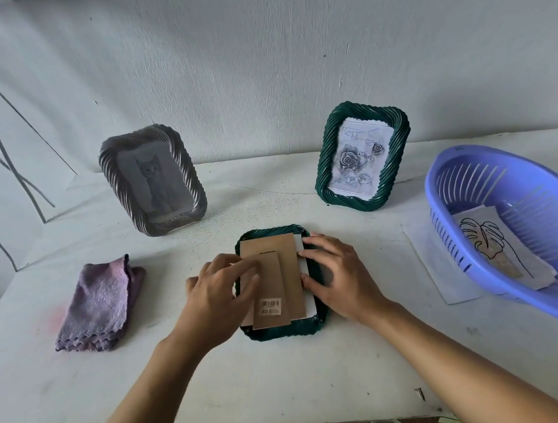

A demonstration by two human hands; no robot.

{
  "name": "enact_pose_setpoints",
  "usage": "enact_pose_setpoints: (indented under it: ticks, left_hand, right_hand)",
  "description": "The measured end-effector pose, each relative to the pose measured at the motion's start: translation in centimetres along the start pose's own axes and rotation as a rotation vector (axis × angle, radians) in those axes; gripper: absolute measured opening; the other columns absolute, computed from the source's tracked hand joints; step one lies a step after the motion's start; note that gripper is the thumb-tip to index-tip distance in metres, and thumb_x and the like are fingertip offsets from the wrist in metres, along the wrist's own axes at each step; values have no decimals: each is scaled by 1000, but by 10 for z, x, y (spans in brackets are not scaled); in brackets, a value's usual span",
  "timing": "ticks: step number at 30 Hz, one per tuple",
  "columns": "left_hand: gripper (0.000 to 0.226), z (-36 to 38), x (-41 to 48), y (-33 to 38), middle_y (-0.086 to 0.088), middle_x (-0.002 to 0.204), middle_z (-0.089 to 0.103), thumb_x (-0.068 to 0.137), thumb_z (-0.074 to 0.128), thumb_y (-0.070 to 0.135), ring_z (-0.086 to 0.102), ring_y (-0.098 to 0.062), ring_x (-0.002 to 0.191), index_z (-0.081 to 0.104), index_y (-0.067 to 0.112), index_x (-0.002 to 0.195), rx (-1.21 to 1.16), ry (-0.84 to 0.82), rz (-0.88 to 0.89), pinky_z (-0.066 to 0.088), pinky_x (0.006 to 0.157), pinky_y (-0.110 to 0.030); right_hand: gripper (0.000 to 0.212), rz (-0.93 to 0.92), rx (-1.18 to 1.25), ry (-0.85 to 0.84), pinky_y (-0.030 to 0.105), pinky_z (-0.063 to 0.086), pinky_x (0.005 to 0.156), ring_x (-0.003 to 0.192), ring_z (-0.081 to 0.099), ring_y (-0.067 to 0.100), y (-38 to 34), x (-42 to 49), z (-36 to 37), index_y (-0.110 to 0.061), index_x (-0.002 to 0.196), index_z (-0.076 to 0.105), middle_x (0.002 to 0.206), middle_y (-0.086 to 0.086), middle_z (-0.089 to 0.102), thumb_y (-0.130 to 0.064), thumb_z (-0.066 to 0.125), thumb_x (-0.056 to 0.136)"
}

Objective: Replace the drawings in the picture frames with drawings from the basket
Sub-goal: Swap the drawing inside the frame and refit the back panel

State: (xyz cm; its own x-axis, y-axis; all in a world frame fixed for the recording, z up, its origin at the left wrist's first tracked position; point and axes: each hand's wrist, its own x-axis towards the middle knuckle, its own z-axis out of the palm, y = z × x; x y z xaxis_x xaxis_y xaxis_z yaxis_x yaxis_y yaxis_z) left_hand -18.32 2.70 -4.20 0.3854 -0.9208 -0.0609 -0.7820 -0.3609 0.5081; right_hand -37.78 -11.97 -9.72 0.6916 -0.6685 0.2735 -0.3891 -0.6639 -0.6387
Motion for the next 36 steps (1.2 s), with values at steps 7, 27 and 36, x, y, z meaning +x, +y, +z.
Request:
enact_pose_setpoints:
  ticks: [7, 27, 36]
  left_hand:
    - [53, -4, -21, -34, 30, 146, 44, 91, 39, 63, 42, 0, 134, 47, 48, 142, -71, -40, 116, 39, 109, -47]
    - [62, 12, -30, -26, 26, 155, 28, 89, 32, 66, 24, -1, 138, 50, 42, 143, 30, -25, 195, 23, 96, -34]
    - [61, 15, -31, -23, 21, 155, 30, 88, 34, 61, 27, -12, 136, 48, 41, 144, 131, -6, 205, 23, 94, -38]
  right_hand:
    - [42, -20, 21, 24, 38, 38, 113, 136, 44, 9, 2, 1, 1, -19, 121, 69, 138, -5, 58, -44, 57, 89]
    - [38, 25, 94, 45, 31, 38, 110, 128, 52, 10, -2, 0, -2, -17, 129, 59, 133, -4, 61, -25, 58, 92]
    - [37, 4, 93, 53, 31, 39, 110, 129, 51, 11, -1, 1, -2, -15, 125, 61, 131, -2, 61, -18, 61, 89]
